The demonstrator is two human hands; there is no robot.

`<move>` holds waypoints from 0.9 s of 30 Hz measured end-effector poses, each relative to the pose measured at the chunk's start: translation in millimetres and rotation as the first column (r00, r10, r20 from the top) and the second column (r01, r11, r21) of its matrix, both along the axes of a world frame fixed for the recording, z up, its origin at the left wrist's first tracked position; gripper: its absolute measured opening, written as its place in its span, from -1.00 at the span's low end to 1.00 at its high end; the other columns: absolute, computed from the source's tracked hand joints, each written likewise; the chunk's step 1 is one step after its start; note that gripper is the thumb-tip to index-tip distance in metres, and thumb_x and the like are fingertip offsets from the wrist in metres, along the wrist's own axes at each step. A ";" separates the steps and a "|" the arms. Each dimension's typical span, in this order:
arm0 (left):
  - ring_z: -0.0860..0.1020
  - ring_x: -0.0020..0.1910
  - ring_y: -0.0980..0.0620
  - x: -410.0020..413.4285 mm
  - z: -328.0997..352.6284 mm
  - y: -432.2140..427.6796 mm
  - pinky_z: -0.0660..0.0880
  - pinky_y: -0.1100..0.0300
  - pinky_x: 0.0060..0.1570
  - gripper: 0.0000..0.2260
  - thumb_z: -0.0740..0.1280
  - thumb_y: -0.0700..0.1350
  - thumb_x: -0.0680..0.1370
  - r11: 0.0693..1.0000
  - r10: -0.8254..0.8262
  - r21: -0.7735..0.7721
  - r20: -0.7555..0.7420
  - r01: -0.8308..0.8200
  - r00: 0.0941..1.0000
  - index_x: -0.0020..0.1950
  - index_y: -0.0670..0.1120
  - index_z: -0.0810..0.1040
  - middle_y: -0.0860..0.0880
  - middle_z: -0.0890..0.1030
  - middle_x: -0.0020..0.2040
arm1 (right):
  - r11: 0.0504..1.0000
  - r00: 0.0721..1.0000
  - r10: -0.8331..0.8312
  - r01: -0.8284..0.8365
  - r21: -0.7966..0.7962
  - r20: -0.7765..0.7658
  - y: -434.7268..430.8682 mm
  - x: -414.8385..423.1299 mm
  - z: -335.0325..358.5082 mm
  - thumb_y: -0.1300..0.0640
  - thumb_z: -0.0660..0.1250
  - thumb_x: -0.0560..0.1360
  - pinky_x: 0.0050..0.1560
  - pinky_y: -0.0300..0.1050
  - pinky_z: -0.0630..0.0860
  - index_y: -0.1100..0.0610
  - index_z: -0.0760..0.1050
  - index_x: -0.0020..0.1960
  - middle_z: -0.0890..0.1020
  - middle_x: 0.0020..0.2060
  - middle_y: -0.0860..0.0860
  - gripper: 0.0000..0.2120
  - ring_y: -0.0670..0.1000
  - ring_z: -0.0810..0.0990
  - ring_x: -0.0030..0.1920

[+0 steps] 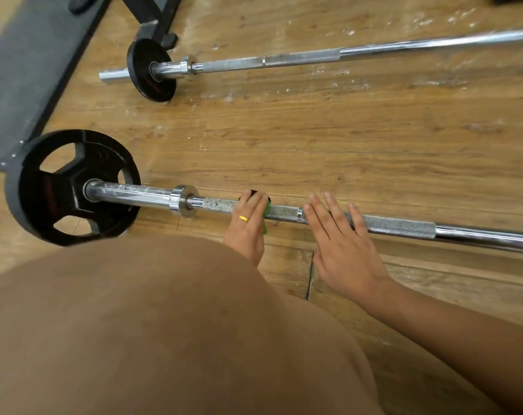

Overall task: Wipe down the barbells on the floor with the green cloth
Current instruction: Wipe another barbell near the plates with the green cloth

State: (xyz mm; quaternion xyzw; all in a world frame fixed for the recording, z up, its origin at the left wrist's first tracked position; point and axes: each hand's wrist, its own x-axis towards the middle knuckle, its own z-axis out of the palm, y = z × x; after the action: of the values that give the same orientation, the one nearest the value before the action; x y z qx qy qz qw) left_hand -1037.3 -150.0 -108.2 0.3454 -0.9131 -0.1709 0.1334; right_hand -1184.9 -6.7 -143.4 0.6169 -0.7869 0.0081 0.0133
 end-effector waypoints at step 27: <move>0.19 0.59 -0.15 -11.3 -14.2 -60.3 0.41 -0.16 0.40 -0.53 0.14 -0.45 0.61 0.996 0.075 -0.048 0.034 -0.073 0.997 0.52 -0.23 0.38 -0.17 0.41 0.50 | 0.998 0.992 -0.049 0.043 0.053 0.119 -28.6 -29.1 14.0 0.01 0.18 0.50 0.58 0.19 -0.14 0.20 -0.08 0.64 0.02 0.62 0.12 -0.19 0.14 -0.11 0.62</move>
State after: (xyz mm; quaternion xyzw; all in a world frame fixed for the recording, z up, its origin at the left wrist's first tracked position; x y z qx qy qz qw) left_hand -1048.6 -210.3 -122.4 0.3788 -0.9056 -0.1382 0.1313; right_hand -1214.0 -35.3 -129.4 0.5973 -0.8001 0.0250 -0.0493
